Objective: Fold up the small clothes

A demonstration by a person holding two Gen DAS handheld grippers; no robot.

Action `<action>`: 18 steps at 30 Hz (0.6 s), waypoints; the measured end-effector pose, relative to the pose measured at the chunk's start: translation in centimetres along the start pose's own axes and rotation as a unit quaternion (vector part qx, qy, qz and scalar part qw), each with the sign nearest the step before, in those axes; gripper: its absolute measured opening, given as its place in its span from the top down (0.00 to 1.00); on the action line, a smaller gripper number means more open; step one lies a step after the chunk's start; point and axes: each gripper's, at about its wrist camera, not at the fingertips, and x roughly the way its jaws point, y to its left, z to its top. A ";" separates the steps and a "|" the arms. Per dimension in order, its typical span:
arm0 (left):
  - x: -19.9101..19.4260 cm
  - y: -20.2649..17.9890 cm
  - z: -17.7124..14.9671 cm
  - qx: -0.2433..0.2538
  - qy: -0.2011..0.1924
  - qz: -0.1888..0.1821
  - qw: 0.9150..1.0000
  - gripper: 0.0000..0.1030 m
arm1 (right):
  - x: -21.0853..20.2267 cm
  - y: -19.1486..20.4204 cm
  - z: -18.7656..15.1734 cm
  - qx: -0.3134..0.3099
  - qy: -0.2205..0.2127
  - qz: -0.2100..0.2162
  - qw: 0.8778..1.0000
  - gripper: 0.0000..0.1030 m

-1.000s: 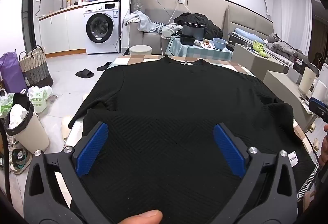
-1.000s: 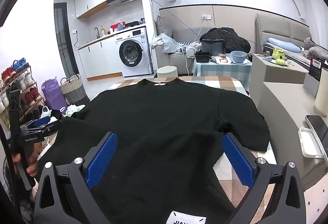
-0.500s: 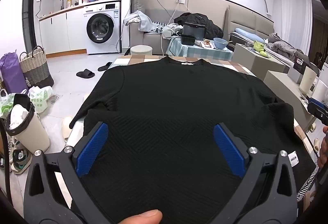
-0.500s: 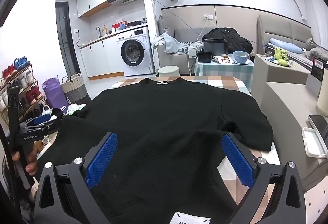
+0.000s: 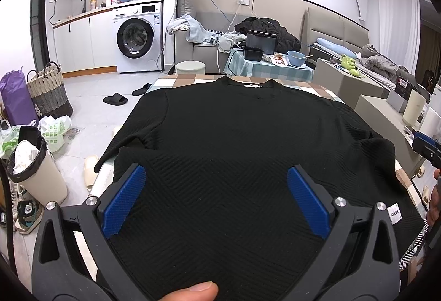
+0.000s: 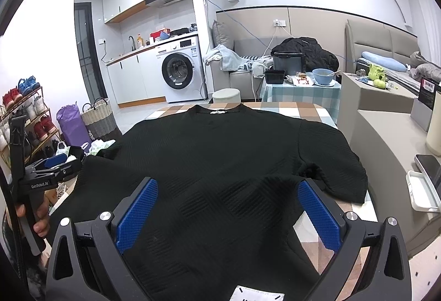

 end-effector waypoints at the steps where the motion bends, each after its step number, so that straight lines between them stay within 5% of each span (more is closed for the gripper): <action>1: 0.0 0.0 0.0 0.000 0.000 0.000 1.000 0.01 | 0.0 0.0 0.0 0.001 0.000 -0.001 1.000 0.00; 18: -0.5 0.2 0.1 0.001 0.000 0.002 1.000 0.01 | 0.2 0.2 -0.2 0.008 0.003 -0.001 1.000 0.00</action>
